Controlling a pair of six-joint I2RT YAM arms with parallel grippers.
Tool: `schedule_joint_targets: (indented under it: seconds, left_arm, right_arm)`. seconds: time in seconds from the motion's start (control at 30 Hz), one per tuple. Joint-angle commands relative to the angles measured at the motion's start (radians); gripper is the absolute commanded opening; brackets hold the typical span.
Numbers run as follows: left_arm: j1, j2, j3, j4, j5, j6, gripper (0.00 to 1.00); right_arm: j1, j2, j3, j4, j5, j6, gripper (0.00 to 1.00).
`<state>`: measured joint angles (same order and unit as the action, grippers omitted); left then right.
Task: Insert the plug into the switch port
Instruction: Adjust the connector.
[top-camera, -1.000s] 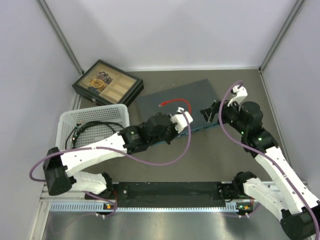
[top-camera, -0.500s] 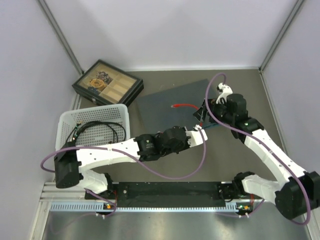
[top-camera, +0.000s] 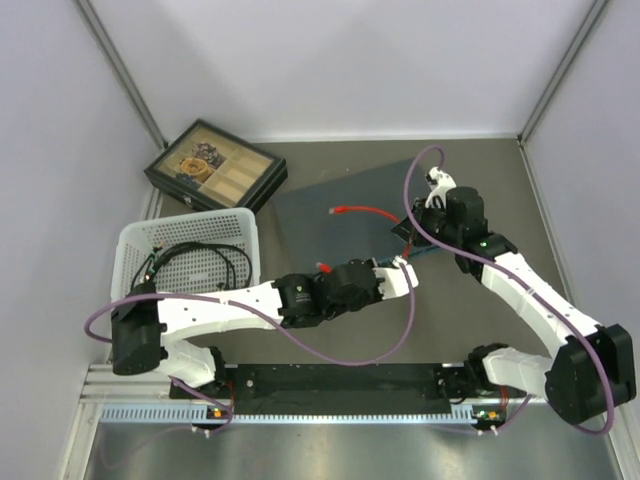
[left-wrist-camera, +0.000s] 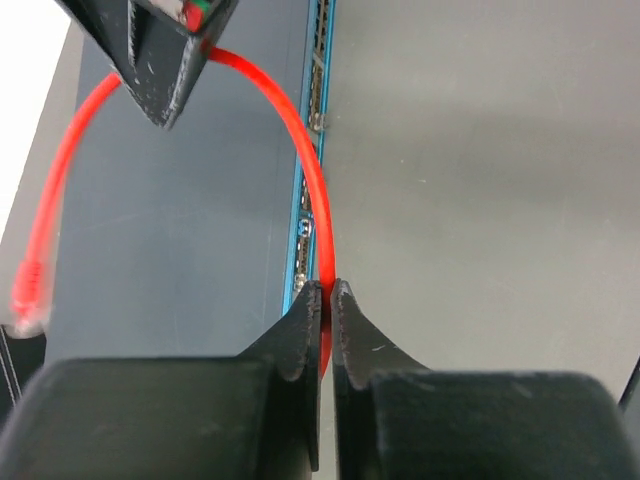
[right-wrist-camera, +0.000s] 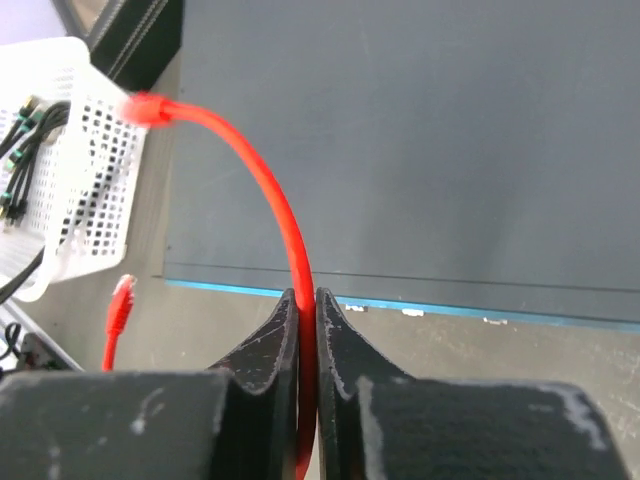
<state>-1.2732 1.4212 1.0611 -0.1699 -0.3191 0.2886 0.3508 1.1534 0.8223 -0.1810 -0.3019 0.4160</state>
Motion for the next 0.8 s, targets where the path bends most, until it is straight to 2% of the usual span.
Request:
schedule_joint_targets:
  seconds: [0.0,0.03,0.07,0.17,0.2,0.33,0.37,0.5,0.67,0.77]
  left_arm:
    - [-0.005,-0.016,-0.026,0.073,-0.139,-0.077,0.16]
    - [-0.005,-0.025,-0.041,0.085,-0.164,-0.088,0.29]
    - [-0.003,-0.037,-0.052,0.121,-0.188,-0.095,0.36]
    - [0.032,-0.099,-0.088,0.161,-0.212,-0.147,0.45]
    - [0.053,-0.14,-0.095,0.191,-0.193,-0.213,0.47]
    - [0.234,-0.267,-0.186,0.277,0.022,-0.403,0.66]
    - [0.305,-0.292,-0.205,0.3,0.047,-0.436,0.76]
    - [0.455,-0.375,-0.265,0.368,0.136,-0.581,0.94]
    - [0.616,-0.378,-0.277,0.386,0.289,-0.706,0.98]
    - [0.658,-0.352,-0.285,0.418,0.37,-0.769,0.98]
  right_arm:
    - [-0.006,-0.064,-0.029,0.071,-0.014,0.004,0.0]
    - [-0.006,-0.087,-0.049,0.084,-0.019,0.006,0.0]
    - [-0.007,-0.101,-0.061,0.092,-0.029,0.015,0.0]
    - [-0.006,-0.147,-0.113,0.138,-0.066,0.032,0.0]
    - [-0.006,-0.156,-0.126,0.147,-0.075,0.043,0.0]
    - [-0.006,-0.207,-0.196,0.173,-0.111,0.076,0.0]
    - [-0.006,-0.218,-0.209,0.173,-0.114,0.087,0.0]
    - [-0.006,-0.282,-0.259,0.235,-0.128,0.101,0.0]
    - [-0.006,-0.322,-0.301,0.253,-0.134,0.116,0.0]
    - [-0.006,-0.346,-0.319,0.275,-0.134,0.129,0.0]
